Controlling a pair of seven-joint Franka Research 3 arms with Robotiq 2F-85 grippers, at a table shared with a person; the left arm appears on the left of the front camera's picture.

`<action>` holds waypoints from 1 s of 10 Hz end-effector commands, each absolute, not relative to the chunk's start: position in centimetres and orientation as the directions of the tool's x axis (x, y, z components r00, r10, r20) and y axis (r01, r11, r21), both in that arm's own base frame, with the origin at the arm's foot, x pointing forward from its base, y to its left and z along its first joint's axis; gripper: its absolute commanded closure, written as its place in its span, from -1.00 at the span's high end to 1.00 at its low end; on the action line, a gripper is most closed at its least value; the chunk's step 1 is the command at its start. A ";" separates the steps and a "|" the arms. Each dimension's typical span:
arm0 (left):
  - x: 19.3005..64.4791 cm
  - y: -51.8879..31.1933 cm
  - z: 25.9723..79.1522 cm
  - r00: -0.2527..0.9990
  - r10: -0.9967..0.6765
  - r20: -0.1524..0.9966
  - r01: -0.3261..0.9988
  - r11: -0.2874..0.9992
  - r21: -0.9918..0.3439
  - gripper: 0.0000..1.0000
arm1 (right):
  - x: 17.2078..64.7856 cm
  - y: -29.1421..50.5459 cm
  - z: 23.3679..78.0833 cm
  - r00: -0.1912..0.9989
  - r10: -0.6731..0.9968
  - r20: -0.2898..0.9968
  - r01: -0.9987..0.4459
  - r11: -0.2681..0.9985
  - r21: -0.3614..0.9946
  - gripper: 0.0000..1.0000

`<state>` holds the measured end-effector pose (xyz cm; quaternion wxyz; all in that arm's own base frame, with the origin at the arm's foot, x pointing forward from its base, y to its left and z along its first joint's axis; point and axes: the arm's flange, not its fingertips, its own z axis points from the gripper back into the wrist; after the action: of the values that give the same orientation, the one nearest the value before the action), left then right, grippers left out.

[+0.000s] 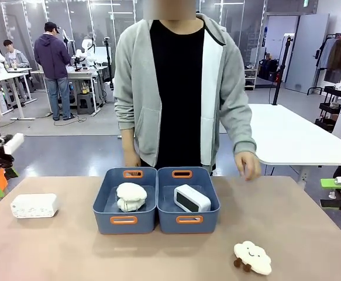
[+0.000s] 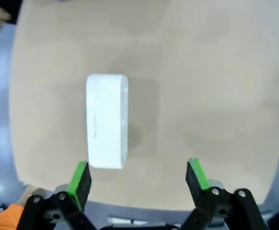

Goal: Sort the digital clocks into the basket.
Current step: Pick up the Digital clock from the table and place it into the empty Plastic storage basket.

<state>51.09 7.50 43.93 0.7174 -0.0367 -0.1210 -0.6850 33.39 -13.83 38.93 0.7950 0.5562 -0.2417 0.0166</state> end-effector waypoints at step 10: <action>57.9 4.7 35.0 0.064 -0.988 0.144 0.996 0.072 0.050 1.00 | 33.2 -13.8 39.2 0.886 -0.241 0.396 -0.291 0.376 0.880 1.00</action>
<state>57.38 4.82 35.34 0.7236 -0.0391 -0.0697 -0.6856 33.38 -13.83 38.93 0.7950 0.5562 -0.2417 0.0166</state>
